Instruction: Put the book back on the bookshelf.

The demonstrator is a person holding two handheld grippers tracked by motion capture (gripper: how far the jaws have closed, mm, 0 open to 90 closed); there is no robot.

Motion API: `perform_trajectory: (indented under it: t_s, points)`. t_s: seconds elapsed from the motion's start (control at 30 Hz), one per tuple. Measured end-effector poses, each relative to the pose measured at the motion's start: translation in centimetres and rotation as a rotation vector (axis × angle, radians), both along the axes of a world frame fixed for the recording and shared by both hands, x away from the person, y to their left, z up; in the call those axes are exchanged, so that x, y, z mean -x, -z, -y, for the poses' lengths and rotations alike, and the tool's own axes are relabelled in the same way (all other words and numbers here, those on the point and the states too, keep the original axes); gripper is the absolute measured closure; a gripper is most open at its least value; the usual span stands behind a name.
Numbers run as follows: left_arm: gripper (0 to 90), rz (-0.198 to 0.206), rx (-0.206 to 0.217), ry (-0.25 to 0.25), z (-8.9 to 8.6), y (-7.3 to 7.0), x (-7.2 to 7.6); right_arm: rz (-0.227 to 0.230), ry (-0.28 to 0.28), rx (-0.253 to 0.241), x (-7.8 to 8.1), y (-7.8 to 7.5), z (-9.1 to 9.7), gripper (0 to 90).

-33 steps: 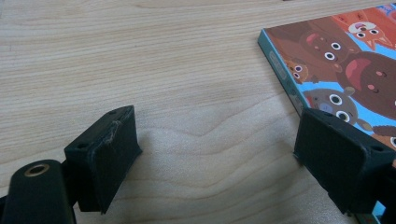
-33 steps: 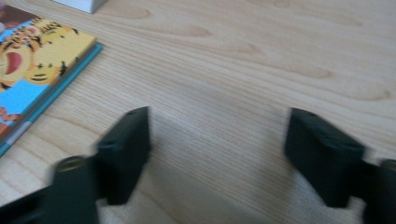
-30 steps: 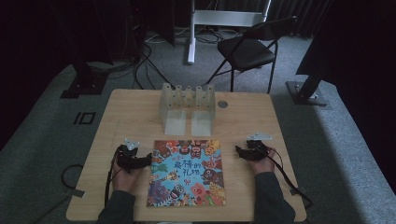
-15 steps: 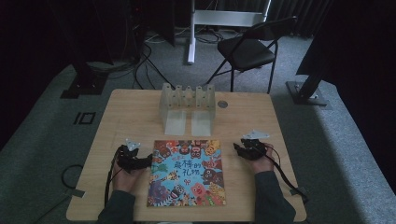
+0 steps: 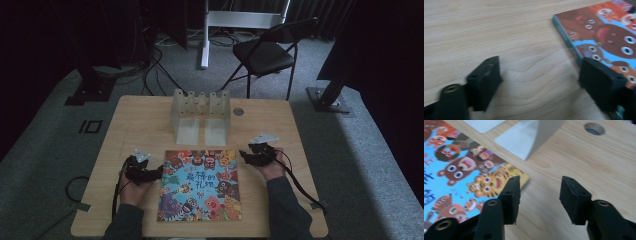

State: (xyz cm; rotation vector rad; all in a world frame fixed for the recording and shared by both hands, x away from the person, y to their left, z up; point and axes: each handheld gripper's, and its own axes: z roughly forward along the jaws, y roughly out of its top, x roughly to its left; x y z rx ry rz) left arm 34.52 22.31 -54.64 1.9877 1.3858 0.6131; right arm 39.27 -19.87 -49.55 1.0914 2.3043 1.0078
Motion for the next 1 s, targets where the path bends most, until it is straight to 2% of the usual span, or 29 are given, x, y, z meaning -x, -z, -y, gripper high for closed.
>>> perform_trajectory:
  t_s: [0.07,0.17,0.37,0.57,0.7,1.0]
  points:
    - [24.0,0.004,0.004,0.008,0.1,0.0,0.1,-0.009,-0.010,0.005,-0.2,0.0,-0.3,44.0]
    - [24.0,0.004,0.004,0.008,0.1,0.0,0.1,-0.024,-0.047,0.046,-0.7,0.2,-1.7,38.6]
    - [24.0,0.004,0.005,0.007,0.1,0.0,0.1,-0.037,-0.075,0.034,-1.3,0.7,-2.8,34.5]
    - [24.0,0.005,0.007,0.003,0.1,0.0,0.1,-0.059,-0.146,0.010,-2.2,1.5,-3.6,29.9]
    - [24.0,0.004,0.005,-0.001,0.1,0.0,0.1,-0.082,-0.168,0.007,-2.6,2.2,-3.8,29.1]
    - [24.0,0.004,0.005,-0.007,0.2,0.0,0.1,-0.101,-0.177,-0.016,-3.5,3.3,-3.9,29.2]
